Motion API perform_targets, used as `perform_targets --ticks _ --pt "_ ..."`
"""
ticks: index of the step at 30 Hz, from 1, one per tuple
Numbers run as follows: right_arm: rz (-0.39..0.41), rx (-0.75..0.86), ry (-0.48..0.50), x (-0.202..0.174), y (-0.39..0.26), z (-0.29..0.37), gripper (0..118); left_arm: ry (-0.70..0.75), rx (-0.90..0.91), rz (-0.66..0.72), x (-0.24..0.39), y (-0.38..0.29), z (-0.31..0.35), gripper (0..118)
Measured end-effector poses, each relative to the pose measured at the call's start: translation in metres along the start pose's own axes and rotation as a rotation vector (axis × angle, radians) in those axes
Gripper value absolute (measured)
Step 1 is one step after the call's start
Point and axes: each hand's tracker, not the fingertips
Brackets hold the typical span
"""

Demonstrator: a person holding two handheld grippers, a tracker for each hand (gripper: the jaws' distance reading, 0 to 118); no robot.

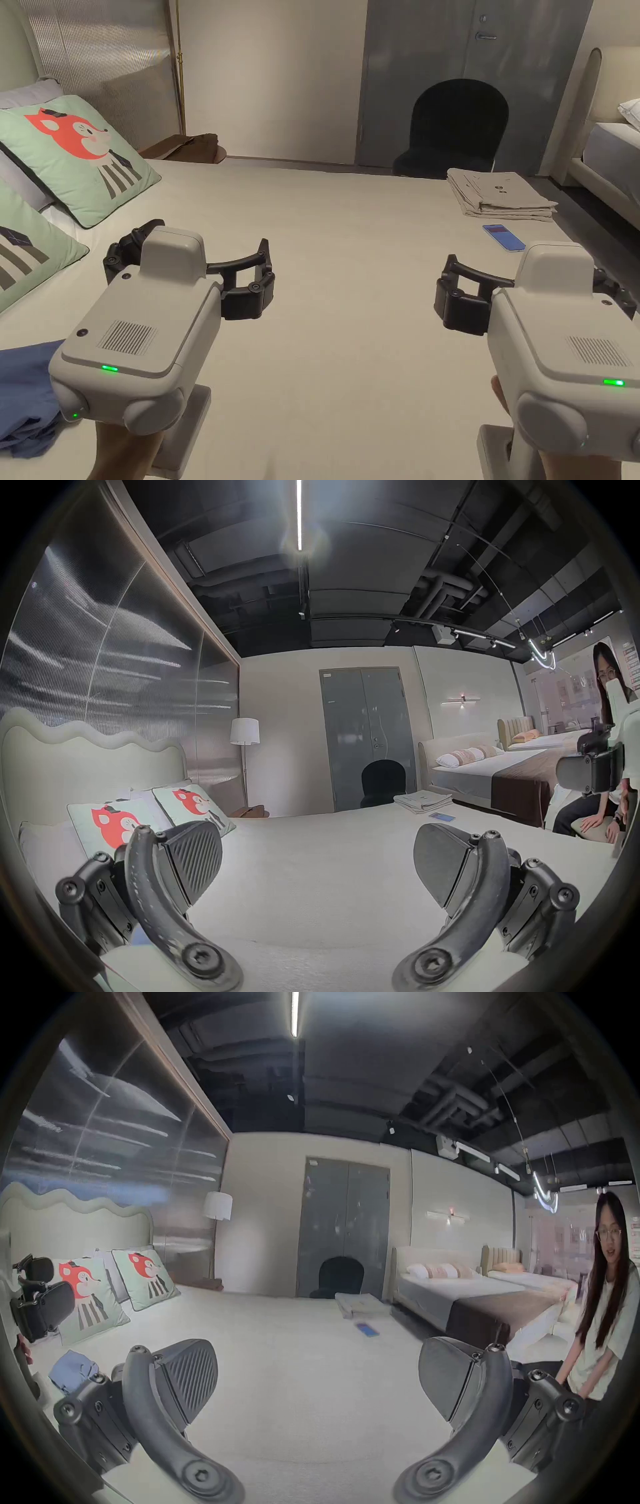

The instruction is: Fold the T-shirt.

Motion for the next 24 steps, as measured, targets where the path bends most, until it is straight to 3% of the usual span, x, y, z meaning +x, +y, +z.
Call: perform_targets --ticks 5,8,19,22,24 --pt "-0.160 -0.286 -0.035 0.005 0.013 -0.012 114 -0.003 0.000 -0.002 0.000 0.000 0.001 111" --pt "-0.189 -0.412 -0.098 0.005 0.021 -0.016 114 -0.006 0.001 0.002 0.000 0.002 0.001 111" --pt "-0.136 -0.325 -0.053 -0.002 0.027 -0.006 114 -0.009 0.012 0.018 0.000 0.005 0.000 111" --pt "-0.055 -0.296 -0.073 -0.007 0.023 -0.006 114 -0.009 0.009 0.019 0.000 0.004 0.000 111" --pt "-0.046 -0.303 -0.070 -0.010 0.020 -0.007 114 -0.011 0.008 0.016 0.000 0.004 0.001 111"
